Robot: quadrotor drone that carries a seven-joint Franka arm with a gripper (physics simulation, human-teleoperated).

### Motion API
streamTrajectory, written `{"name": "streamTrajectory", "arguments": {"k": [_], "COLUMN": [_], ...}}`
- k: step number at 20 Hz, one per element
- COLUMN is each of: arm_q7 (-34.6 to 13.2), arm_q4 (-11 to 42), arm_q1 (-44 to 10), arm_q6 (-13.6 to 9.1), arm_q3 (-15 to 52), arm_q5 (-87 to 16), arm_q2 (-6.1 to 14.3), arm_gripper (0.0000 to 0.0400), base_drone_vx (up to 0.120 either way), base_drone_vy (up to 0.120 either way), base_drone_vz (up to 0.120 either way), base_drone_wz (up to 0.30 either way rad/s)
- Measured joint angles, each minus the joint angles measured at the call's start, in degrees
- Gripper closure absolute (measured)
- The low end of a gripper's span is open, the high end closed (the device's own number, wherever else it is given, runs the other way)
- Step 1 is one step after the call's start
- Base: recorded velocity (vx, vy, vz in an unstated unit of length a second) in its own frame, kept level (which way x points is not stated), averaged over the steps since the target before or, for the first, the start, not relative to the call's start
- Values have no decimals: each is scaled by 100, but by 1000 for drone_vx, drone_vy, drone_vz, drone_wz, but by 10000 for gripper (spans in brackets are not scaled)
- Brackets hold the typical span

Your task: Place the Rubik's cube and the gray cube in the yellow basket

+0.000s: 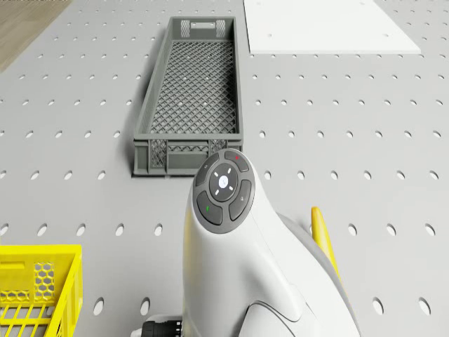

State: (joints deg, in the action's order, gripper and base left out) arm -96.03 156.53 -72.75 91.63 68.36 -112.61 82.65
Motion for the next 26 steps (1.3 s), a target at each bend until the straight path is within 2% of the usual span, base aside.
{"name": "streamTrajectory", "arguments": {"k": [7,9,20,26], "arm_q7": [-20,-24,-43,-51], "arm_q4": [57,62,67,66], "arm_q1": [8,6,-14,-25], "arm_q6": [-48,-46,-3,24], "arm_q3": [171,189,223,227], "arm_q5": [170,192,245,260], "arm_q2": [39,50,111,141], "arm_gripper": [150,150,150,150], "base_drone_vx": [0,0,0,0], "base_drone_vy": [0,0,116,120], "base_drone_vz": [120,20,0,40], "base_drone_wz": [0,0,0,0]}}
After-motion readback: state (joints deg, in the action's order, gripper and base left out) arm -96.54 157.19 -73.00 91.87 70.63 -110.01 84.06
